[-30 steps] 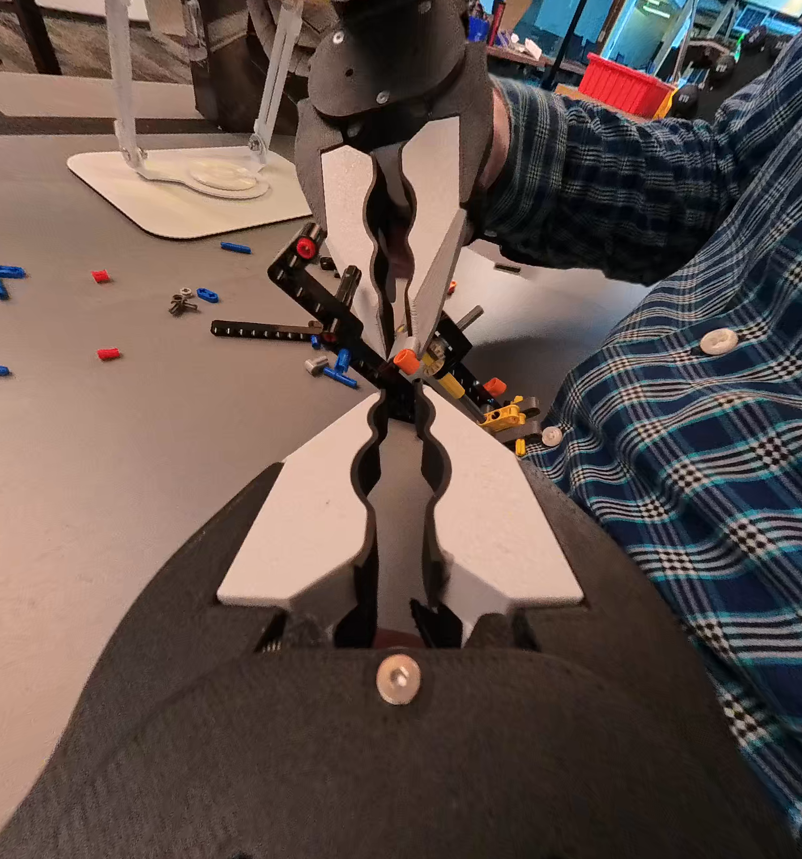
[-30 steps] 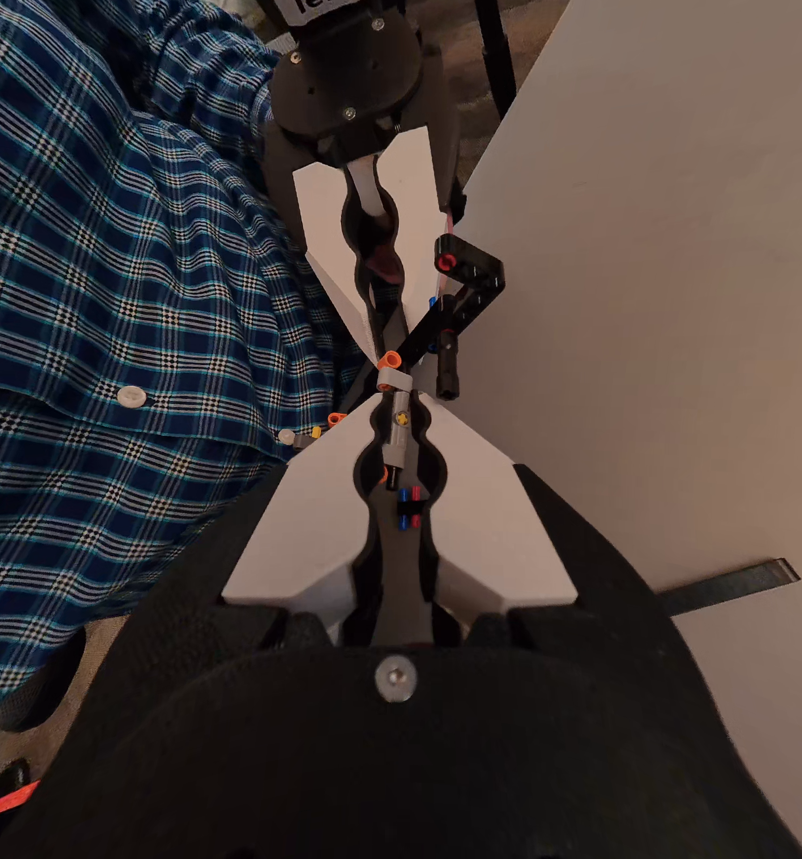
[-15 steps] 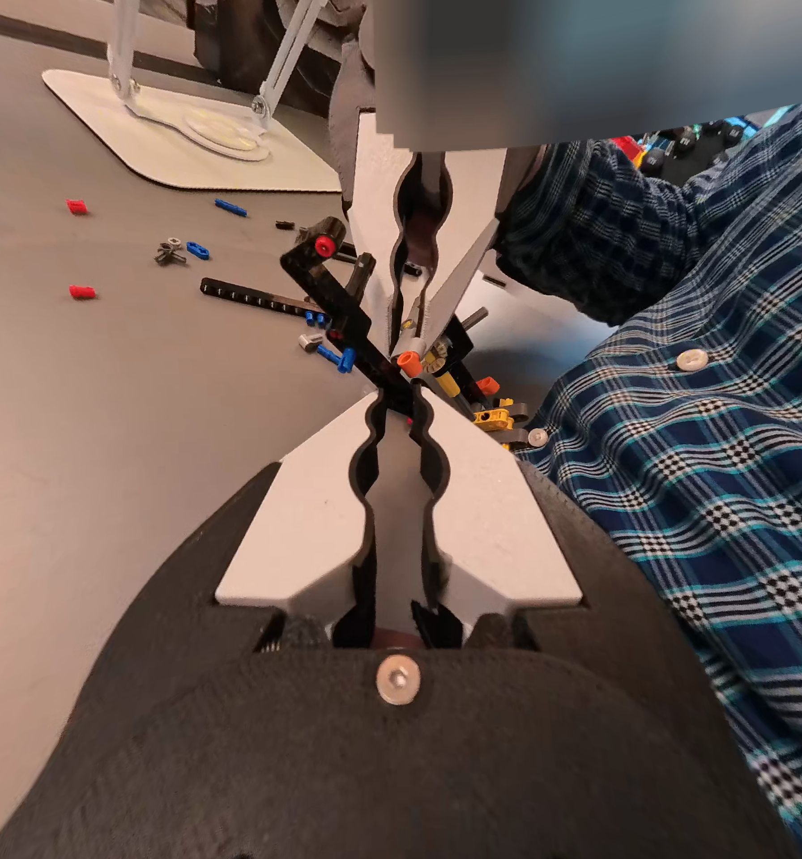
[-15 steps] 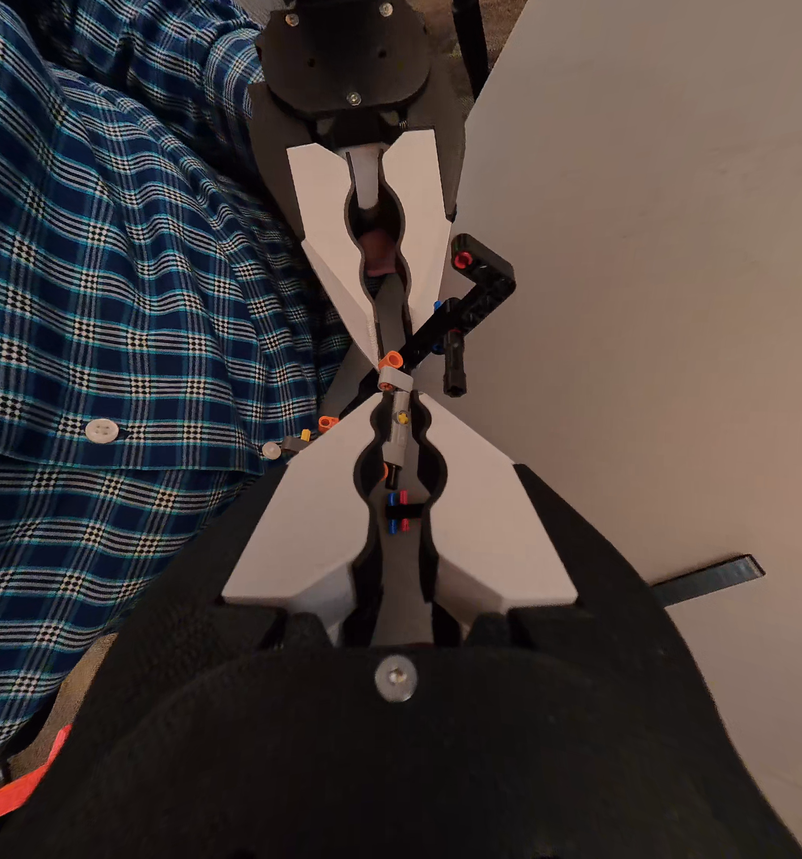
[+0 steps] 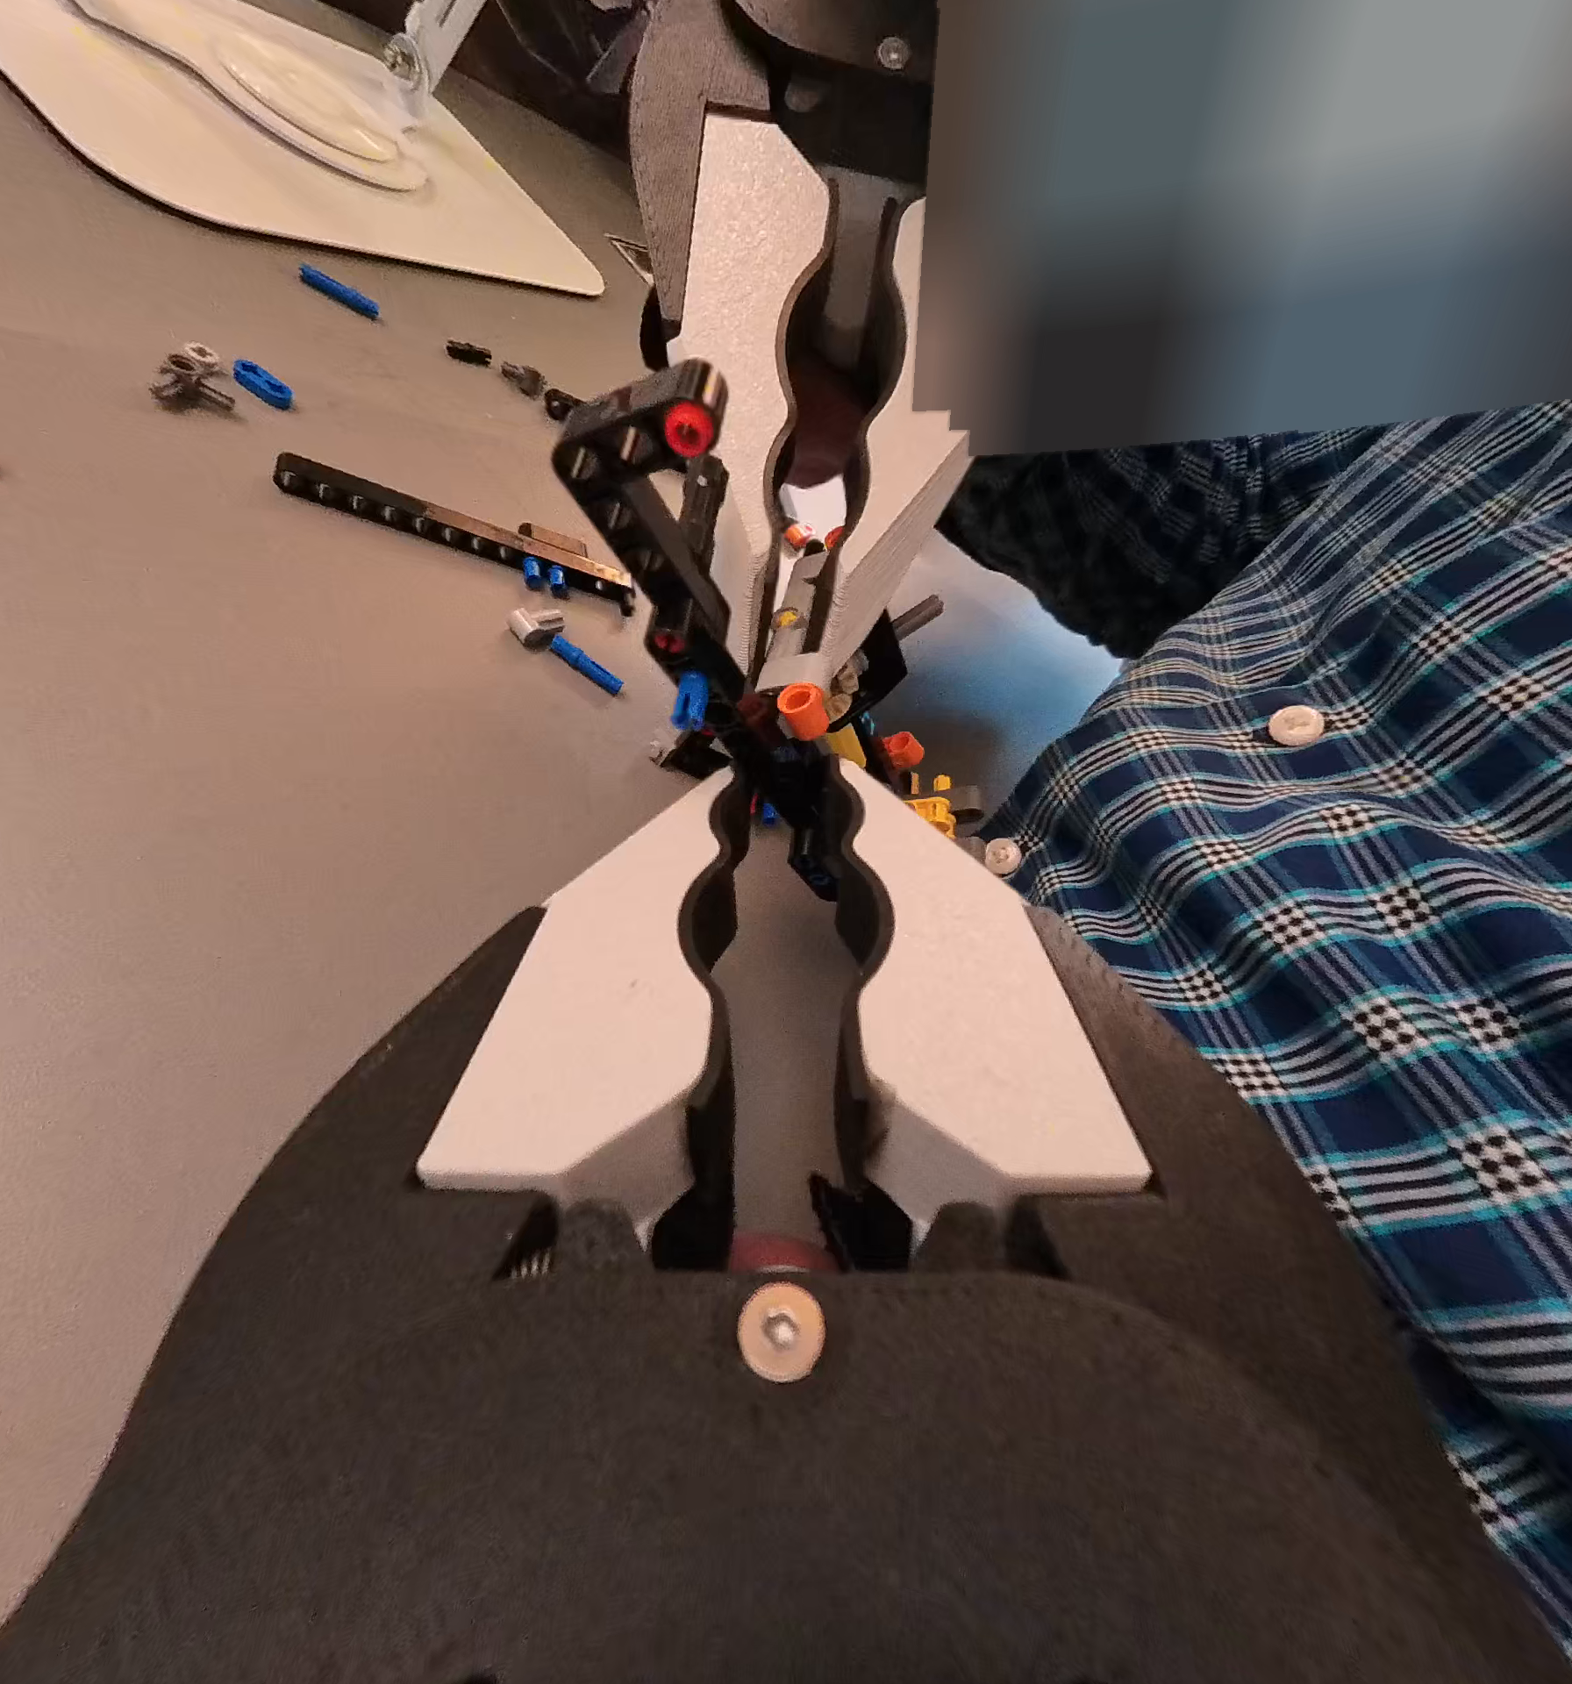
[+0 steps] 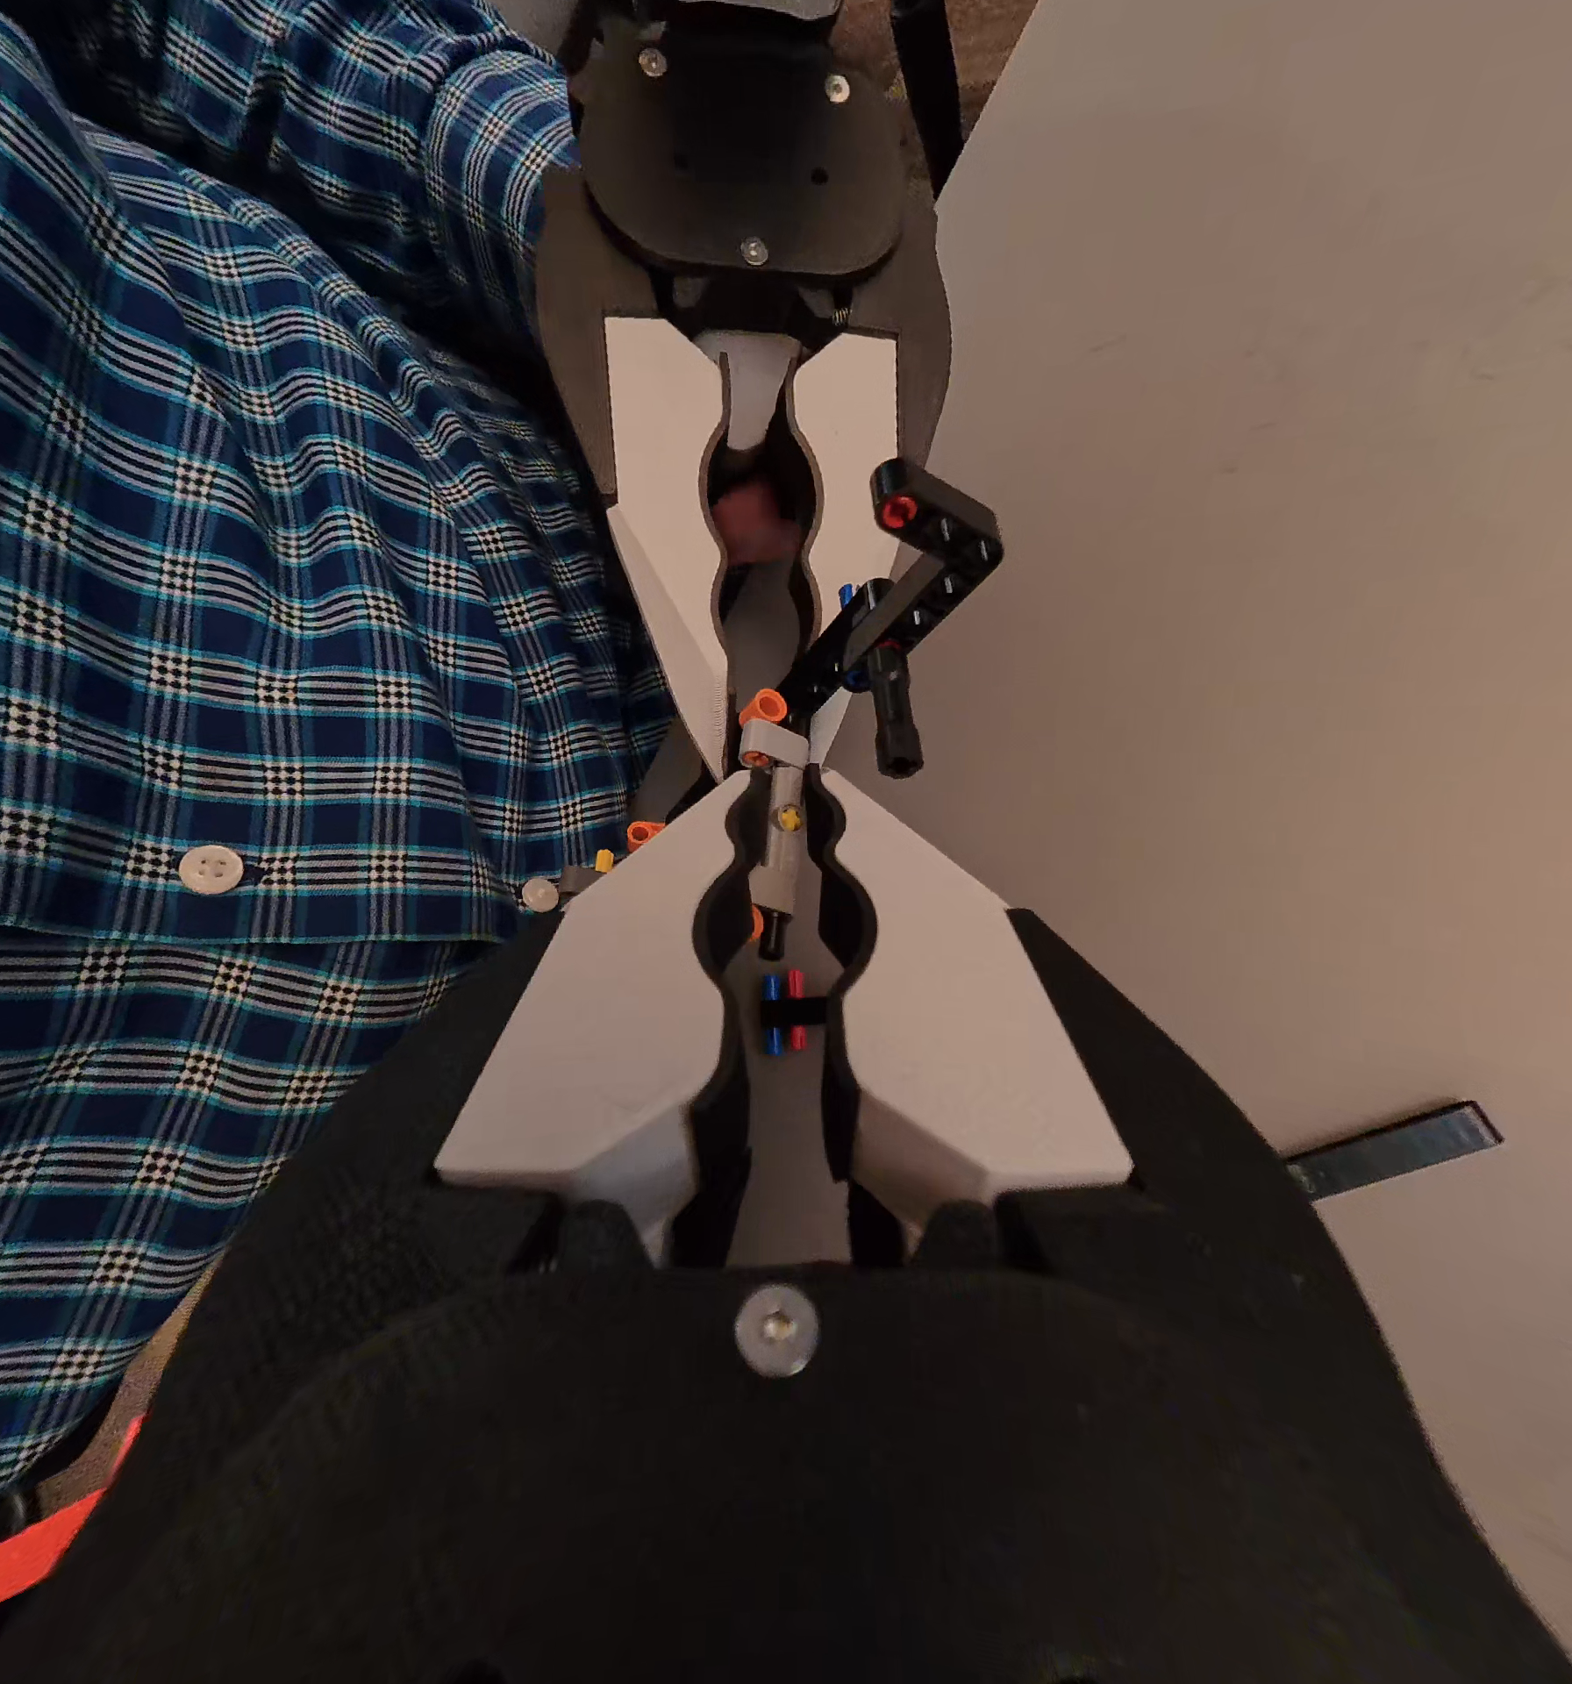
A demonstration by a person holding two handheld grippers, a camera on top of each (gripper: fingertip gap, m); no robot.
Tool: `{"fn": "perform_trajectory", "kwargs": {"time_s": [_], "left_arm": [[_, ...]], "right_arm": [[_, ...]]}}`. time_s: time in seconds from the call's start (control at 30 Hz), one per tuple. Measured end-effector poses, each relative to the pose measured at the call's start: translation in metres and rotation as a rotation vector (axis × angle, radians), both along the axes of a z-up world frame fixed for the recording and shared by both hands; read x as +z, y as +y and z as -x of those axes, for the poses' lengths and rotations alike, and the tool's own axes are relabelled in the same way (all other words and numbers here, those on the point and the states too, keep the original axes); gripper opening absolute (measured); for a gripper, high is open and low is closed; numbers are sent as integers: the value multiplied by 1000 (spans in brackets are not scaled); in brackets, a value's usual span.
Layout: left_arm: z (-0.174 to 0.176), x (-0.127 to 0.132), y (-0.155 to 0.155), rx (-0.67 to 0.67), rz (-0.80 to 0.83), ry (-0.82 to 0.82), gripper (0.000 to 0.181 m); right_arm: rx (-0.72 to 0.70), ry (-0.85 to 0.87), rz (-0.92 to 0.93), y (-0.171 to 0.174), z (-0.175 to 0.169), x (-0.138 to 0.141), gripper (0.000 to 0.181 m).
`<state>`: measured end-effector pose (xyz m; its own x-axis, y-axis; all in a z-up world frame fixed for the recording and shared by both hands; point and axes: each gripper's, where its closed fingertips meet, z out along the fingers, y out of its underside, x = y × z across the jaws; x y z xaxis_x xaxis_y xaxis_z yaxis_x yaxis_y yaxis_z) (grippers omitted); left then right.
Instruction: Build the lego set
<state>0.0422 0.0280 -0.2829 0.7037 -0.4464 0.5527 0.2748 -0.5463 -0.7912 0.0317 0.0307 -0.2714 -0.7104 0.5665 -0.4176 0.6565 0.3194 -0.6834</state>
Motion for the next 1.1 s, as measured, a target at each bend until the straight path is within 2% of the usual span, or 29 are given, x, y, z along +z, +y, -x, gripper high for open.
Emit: {"fn": "perform_trajectory", "kwargs": {"time_s": [0.17,0.53,0.8,0.9,1.1], "left_arm": [[7,2,7,26,29,-76,10],[37,6,38,52,30,-56,9],[48,29,40,-41,-138,-121,6],[52,32,43,-59,-161,-128,6],[56,34,46,-94,-179,-142,6]], "right_arm": [[-23,-5,47,7,8,-1,6],[-123,52,168,41,38,-2,8],[-172,173,210,42,50,27,20],[-186,204,246,45,50,39,23],[-209,230,248,54,50,46,24]]}}
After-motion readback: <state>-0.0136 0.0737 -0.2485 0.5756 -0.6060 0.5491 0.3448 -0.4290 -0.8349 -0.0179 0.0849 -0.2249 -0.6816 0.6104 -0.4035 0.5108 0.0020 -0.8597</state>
